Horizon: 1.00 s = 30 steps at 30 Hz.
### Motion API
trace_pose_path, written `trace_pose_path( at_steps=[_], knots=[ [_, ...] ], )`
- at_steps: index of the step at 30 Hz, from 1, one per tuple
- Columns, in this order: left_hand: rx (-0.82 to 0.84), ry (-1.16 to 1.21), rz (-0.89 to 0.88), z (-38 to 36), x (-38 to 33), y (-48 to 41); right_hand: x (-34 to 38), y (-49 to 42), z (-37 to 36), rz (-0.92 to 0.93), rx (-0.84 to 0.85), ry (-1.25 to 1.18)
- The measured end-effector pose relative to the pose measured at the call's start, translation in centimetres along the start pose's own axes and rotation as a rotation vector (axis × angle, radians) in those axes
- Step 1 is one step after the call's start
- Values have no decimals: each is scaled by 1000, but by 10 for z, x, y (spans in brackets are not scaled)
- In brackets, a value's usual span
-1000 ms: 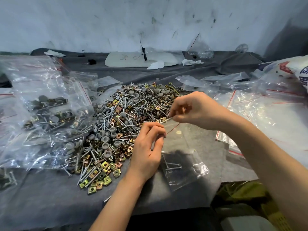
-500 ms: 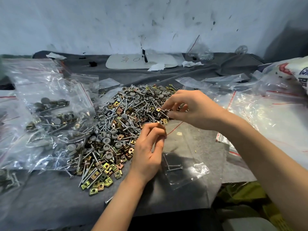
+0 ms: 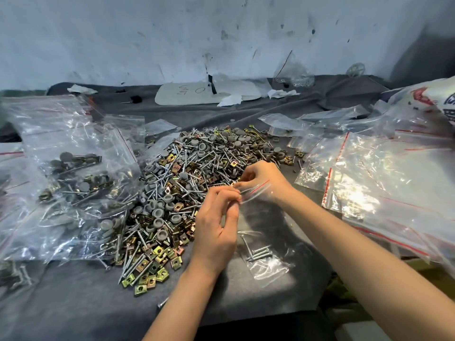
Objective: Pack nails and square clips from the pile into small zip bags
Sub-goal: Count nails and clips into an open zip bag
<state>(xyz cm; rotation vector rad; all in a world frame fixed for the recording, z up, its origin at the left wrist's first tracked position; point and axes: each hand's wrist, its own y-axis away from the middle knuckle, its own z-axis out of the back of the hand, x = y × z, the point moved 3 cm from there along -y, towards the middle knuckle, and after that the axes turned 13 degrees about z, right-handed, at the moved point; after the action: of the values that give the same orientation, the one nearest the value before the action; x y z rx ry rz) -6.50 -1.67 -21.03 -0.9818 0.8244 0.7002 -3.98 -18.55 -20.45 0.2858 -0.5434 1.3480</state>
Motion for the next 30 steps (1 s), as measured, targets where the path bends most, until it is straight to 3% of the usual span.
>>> trace_pose_path(
  at_steps=[6,18,24,30],
  knots=[
    [-33,22,23,2,1,0,11,-1,-3,27,2,177],
    [-51,38,23,4,3,-1,24,-1,-14,140,44,103],
    [-16,18,5,1,0,1,11,9,7,94,-53,-67],
    [-4,19,-19,1,-4,-1,30,29,55,161,-240,-454]
  ],
)
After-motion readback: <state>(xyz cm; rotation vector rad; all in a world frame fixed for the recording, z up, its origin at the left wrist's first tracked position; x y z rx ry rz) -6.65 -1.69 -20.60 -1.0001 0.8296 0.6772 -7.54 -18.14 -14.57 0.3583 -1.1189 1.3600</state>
